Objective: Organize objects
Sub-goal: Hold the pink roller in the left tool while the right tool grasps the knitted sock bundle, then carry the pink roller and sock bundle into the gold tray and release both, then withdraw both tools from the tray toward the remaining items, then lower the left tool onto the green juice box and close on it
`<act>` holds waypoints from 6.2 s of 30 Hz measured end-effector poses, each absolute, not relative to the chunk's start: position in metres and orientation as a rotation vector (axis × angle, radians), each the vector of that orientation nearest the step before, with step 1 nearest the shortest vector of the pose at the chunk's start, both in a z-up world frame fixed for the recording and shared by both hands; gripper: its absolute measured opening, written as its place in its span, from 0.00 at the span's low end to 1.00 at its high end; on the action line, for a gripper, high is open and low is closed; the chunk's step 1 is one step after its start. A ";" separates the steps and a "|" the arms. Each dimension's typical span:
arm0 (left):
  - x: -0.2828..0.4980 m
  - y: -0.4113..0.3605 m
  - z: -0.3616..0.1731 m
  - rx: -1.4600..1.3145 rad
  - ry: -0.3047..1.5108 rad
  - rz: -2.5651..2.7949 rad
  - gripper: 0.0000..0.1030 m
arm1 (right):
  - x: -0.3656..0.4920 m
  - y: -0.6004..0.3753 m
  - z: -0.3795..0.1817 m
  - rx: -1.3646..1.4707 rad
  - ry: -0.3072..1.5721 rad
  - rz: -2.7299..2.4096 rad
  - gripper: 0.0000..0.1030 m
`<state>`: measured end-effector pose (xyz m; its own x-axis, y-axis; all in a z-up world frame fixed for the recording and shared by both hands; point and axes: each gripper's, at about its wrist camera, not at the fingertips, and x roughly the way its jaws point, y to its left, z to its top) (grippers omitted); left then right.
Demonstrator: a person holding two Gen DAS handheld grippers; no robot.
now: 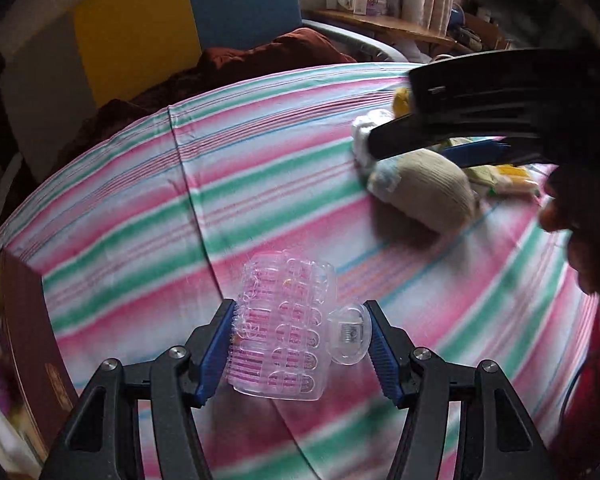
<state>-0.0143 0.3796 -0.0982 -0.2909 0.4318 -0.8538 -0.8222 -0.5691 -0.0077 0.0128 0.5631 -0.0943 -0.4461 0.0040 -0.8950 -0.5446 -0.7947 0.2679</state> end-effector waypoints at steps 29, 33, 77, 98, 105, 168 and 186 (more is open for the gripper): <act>-0.021 0.365 -0.112 -1.070 0.452 1.934 0.61 | -0.005 0.541 -0.114 -1.595 0.381 2.256 0.65; -0.020 0.365 -0.112 -1.061 0.457 1.934 0.61 | -0.006 0.543 -0.115 -1.596 0.375 2.255 0.65; -0.085 0.092 -0.014 -1.062 -0.028 2.433 0.60 | -0.044 0.365 -0.019 -1.502 0.350 2.787 0.55; -0.114 0.035 -0.011 -1.036 -0.099 2.633 0.80 | -0.075 0.258 -0.016 -1.441 0.276 2.862 0.83; -0.084 0.029 -0.008 -0.989 -0.065 2.692 0.83 | -0.051 0.243 -0.018 -1.330 0.143 2.859 0.90; -0.014 0.117 -0.012 -0.940 0.238 2.478 0.89 | 0.033 0.454 -0.001 -1.032 0.239 2.473 0.97; -0.010 0.212 -0.015 -0.920 0.341 2.273 0.89 | 0.145 0.626 -0.017 -0.626 0.933 2.005 0.97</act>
<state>-0.0095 0.2123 -0.0149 -0.5399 0.4757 -0.6945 -0.6586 -0.7525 -0.0034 0.1454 0.6261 -0.0167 -0.5419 0.4671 -0.6987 -0.8354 -0.3908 0.3866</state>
